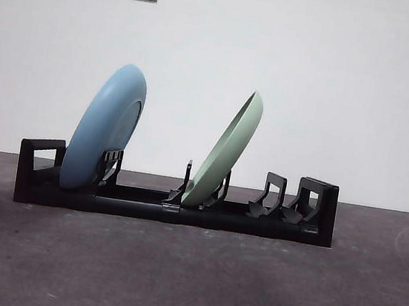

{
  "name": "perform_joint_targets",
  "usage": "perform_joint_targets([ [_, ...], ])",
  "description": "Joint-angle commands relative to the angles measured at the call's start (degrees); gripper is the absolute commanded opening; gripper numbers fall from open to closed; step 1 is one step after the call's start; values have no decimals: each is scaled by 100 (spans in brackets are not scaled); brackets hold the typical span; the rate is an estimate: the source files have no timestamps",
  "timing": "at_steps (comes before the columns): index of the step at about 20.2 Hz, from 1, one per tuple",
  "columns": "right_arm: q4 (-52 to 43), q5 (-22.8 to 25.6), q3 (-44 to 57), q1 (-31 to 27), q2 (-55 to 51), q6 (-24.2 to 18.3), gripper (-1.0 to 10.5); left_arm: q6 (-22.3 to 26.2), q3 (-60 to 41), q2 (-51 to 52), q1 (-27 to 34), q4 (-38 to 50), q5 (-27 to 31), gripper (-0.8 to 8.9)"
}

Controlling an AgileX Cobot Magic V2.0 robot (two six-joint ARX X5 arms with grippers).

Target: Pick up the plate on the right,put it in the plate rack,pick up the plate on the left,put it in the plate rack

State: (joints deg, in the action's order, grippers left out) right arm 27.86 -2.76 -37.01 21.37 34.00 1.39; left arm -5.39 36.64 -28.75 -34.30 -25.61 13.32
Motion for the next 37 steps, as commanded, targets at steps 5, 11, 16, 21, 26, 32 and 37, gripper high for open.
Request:
perform_joint_targets([
  [5, 140, 17, 48, 2, 127, 173, 2, -85, -17, -85, -22, -391, 4, -4],
  [11, 138, 17, 48, 4, 125, 173, 2, 503, -22, -74, -22, -404, 131, -4],
  [16, 138, 17, 48, 4, 127, 173, 2, 1360, -321, 660, 586, 282, -227, -4],
  [21, 138, 15, 48, 4, 125, 173, 2, 1473, -1714, 1812, 1882, 1725, -1246, -4],
  [26, 138, 15, 48, 4, 125, 173, 2, 1440, -2959, 2715, 2507, 1912, -1526, -4],
  [32, 138, 15, 48, 4, 125, 173, 2, 1436, -3613, 2865, 2588, 1915, -1517, -4],
  [37, 138, 15, 48, 4, 125, 173, 2, 1443, -3644, 2863, 2592, 1508, -1488, -4],
])
